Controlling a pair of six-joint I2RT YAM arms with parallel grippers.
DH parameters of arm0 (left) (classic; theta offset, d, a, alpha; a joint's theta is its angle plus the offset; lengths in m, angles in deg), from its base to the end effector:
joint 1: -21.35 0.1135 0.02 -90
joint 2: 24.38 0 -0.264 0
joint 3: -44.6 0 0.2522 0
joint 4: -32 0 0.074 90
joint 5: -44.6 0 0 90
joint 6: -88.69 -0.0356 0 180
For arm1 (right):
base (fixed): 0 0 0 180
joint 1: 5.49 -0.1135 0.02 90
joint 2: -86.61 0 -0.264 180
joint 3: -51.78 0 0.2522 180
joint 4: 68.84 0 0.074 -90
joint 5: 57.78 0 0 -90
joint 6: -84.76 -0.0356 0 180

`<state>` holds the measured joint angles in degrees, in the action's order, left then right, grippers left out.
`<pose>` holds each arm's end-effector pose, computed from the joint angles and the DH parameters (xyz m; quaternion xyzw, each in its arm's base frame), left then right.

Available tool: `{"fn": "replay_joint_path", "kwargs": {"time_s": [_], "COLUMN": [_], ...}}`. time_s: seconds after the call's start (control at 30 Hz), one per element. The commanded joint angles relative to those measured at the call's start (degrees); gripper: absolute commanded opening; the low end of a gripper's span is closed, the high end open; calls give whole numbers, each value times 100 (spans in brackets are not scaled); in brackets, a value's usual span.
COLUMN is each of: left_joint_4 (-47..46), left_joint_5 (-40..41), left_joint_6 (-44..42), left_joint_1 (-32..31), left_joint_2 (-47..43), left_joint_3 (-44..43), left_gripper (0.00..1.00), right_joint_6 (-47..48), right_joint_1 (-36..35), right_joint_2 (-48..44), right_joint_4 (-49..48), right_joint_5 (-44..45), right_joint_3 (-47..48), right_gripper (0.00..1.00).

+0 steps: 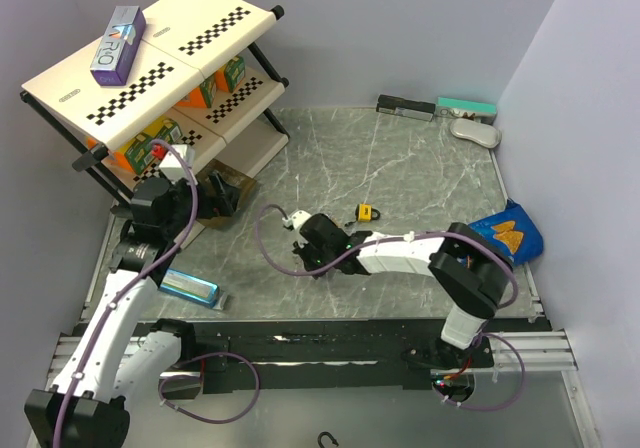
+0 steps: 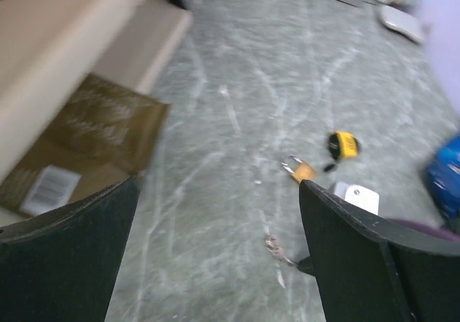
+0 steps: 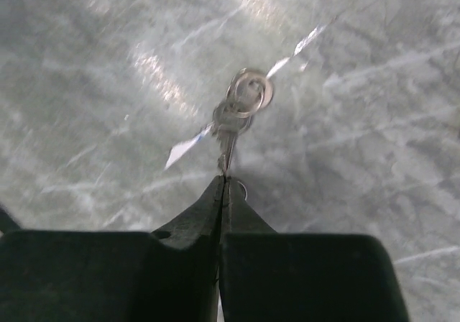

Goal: Unlock with the key

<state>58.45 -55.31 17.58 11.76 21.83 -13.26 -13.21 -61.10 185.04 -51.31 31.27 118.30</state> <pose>0.1861 -0.0377 0.3271 -0.0115 0.7910 -0.2159 0.5724 0.1938 0.2843 0.1581 -0.3814 0.8569 0.1892 0.2905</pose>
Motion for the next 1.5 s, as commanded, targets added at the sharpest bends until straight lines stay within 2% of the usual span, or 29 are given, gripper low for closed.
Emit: {"fn": "replay_joint_path", "kwargs": {"time_s": [0.0,0.2,0.4,0.5,0.67,0.77,0.9,1.03,1.17,1.27,1.33,1.47], "left_joint_4": [-688,-1416,-1760,-2278,-2587,-2613,-2614,-2649,-2298,-2297,-2463,-2587], "left_joint_5": [-1238,-2198,-2972,-3315,-3623,-3711,-3808,-3808,-3475,-3360,-3351,-3228], "left_joint_6": [-70,316,641,957,1055,967,958,1019,1116,1616,2082,2662], "left_joint_1": [-122,-727,-1555,-1713,-1897,-2073,-2179,-2249,-2434,-2452,-2443,-2452], "left_joint_2": [150,931,1924,2215,2444,2515,2620,2664,2901,3120,3218,3429], "left_joint_3": [50,-37,-1257,-1356,-1075,-1022,-996,-926,-1048,-1101,-1092,-1022], "left_gripper": [97,95,95,95,84,80,74,60,58,58,58,62], "right_joint_6": [-214,-494,-706,-627,-873,-1049,-1181,-1260,-1129,-788,-514,118], "right_joint_1": [208,867,1860,2080,2274,2327,2318,2327,2292,2056,1854,1212], "right_joint_2": [-876,-2193,-3610,-4164,-4850,-4930,-4948,-4965,-5088,-5264,-5308,-5247], "right_joint_4": [-481,-1115,-1397,-1212,-1703,-2038,-2231,-2380,-2355,-2206,-1978,-1669], "right_joint_5": [-397,-1150,-2084,-2286,-3102,-3533,-3781,-3860,-3431,-2570,-1674,-250], "right_joint_3": [-379,-1231,-1926,-1988,-2304,-2348,-2340,-2375,-2427,-2507,-2410,-2234], "right_gripper": [0,0,0,0,0,0,0,0,0,0,0,0]}}
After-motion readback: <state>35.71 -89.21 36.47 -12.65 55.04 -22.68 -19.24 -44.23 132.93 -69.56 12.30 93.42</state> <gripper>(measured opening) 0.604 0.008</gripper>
